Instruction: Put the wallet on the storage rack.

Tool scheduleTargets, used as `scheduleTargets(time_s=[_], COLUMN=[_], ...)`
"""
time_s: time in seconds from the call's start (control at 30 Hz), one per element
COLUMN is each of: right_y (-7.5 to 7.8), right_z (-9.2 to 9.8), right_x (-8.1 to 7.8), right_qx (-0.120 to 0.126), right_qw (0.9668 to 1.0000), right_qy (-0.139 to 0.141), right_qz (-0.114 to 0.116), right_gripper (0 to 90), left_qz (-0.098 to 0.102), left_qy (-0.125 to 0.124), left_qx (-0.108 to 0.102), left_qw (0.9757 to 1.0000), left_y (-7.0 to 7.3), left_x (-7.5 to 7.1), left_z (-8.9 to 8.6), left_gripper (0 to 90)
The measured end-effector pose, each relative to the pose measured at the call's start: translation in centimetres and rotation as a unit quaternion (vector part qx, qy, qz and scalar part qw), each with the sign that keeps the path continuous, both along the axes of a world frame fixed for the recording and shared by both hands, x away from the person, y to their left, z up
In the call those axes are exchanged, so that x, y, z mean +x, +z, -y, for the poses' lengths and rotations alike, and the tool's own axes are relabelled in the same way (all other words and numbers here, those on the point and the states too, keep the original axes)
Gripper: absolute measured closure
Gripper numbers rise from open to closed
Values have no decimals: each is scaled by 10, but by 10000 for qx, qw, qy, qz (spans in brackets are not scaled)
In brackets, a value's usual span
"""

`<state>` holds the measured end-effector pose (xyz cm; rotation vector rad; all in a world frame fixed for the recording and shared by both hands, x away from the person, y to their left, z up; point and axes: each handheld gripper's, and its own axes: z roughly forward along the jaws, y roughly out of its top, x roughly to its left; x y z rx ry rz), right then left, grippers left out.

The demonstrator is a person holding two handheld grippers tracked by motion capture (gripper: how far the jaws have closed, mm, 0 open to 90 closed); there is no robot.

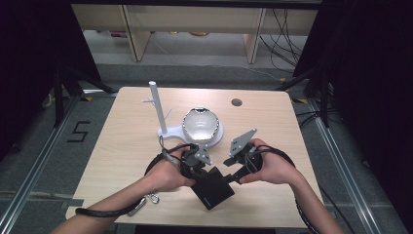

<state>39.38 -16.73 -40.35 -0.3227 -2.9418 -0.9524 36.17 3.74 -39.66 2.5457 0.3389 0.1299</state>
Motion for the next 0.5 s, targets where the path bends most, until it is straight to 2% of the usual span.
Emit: scheduleTargets(time_s=[0.03, 0.07, 0.1, 0.13, 0.17, 0.2, 0.27, 0.3, 0.33, 0.37, 0.43, 0.5], right_y=[0, 0, -1, -1, -1, -3, -3, -3, -4, -3, -5, -4], right_z=[-6, -6, -9, -10, -10, -11, -11, -12, -13, -13, -13, -12], right_x=[-1, -1, 3, 2, 2, 3, 2, 1, 1, -2, -1, -3], right_qx=[-61, -61, -21, -83, -83, -92, -99, -89, -73, -147, -85, -99], right_qw=[9998, 9998, 9995, 9994, 9994, 9991, 9991, 9982, 9980, 9972, 9969, 9968], right_qy=[34, 34, 296, 215, 215, 334, 328, 426, 507, 436, 624, 567], right_qz=[-210, -210, -141, -239, -239, -234, -262, -411, -368, -597, -479, -555], right_gripper=[433, 433, 468, 491, 491, 532, 545, 587, 629, 674, 721, 743], left_qz=[35, 35, 55, 58, 57, 57, 75, 95, 111, 137, 113, 124], left_qy=[-65, -65, -122, -130, -144, -194, -276, -319, -332, -368, -420, -424], left_qx=[19, 19, 59, 31, 14, 20, 31, 43, 27, 30, 5, -31], left_qw=[10000, 10000, 9999, 9999, 9999, 9998, 9996, 9994, 9994, 9992, 9991, 9990], left_y=[1, 1, 2, 2, 2, 3, 4, 5, 5, 6, 7, 7], left_x=[-2, -2, -2, -3, -4, -5, -6, -7, -8, -9, -10, -11], left_z=[2, 2, 3, 4, 4, 5, 6, 7, 8, 9, 9, 8], left_gripper=[817, 817, 817, 816, 816, 816, 815, 815, 815, 815, 814, 812])
